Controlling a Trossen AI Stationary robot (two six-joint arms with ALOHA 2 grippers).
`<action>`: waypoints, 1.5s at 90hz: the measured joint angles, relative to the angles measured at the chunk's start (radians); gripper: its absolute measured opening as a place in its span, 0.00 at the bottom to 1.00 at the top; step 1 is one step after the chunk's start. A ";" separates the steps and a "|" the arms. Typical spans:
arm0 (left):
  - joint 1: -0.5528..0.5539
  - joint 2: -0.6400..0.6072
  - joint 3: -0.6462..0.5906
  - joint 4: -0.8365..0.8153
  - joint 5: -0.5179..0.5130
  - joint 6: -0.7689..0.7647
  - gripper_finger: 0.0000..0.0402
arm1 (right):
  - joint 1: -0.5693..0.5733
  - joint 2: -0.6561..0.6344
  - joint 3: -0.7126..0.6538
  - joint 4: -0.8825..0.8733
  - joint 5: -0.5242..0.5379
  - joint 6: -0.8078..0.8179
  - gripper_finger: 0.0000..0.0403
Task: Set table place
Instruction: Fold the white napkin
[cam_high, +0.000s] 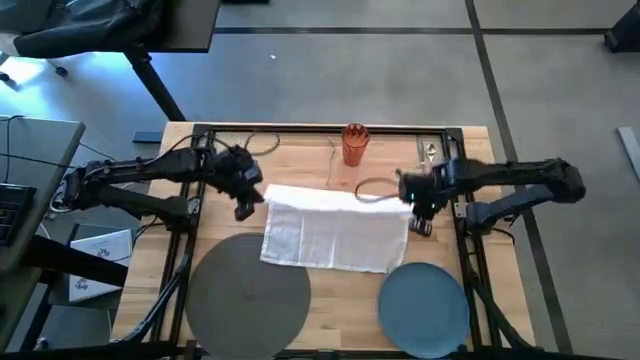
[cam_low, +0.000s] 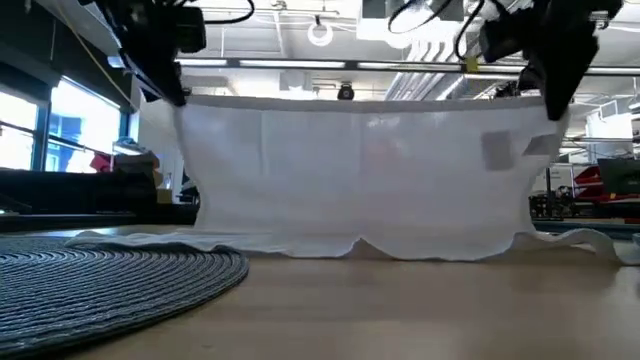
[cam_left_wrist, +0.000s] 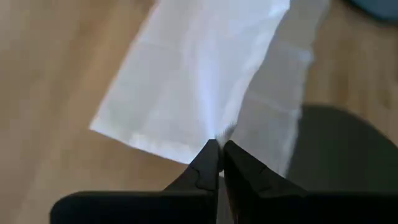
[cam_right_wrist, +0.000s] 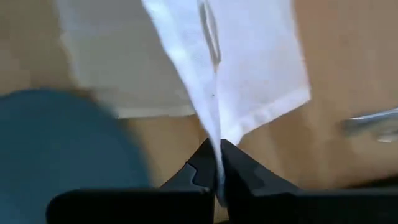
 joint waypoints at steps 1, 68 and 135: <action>-0.008 0.000 -0.004 0.001 0.000 -0.006 0.00 | 0.013 0.004 0.000 0.006 -0.002 0.012 0.00; -0.284 0.001 -0.247 0.234 0.014 -0.192 0.00 | 0.360 0.393 0.000 0.263 -0.007 0.297 0.00; -0.275 -0.029 -0.276 0.278 0.058 -0.600 0.25 | 0.178 0.096 -0.040 0.176 0.025 0.429 0.56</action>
